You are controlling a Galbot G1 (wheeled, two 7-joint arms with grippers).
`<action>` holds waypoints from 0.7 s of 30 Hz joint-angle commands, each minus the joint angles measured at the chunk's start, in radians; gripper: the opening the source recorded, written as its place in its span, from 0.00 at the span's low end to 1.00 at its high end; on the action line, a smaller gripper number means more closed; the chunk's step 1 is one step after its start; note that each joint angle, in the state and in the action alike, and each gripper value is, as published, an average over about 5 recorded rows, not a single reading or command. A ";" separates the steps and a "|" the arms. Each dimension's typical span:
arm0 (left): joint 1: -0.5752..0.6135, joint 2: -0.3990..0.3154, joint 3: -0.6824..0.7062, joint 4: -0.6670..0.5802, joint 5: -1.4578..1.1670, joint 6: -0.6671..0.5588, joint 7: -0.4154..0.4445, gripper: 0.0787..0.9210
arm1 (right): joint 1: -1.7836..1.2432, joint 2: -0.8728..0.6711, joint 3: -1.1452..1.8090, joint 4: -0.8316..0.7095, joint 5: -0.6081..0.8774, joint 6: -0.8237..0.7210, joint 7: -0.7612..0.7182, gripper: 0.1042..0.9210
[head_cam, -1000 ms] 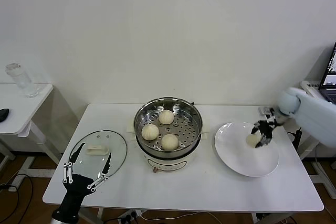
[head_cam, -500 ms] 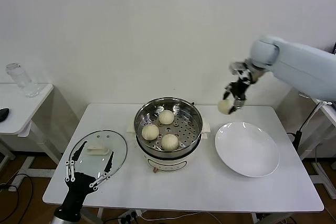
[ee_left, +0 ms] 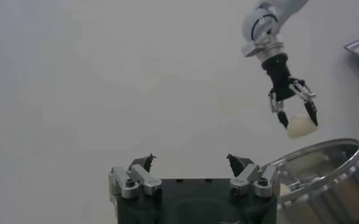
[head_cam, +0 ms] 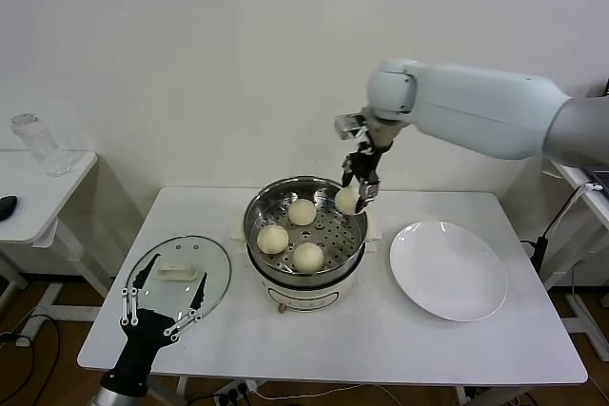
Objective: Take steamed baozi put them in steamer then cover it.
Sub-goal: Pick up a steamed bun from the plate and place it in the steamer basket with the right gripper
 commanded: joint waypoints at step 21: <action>0.006 0.002 -0.011 0.003 0.002 -0.009 0.005 0.88 | -0.125 0.125 -0.066 -0.041 -0.041 -0.021 0.101 0.69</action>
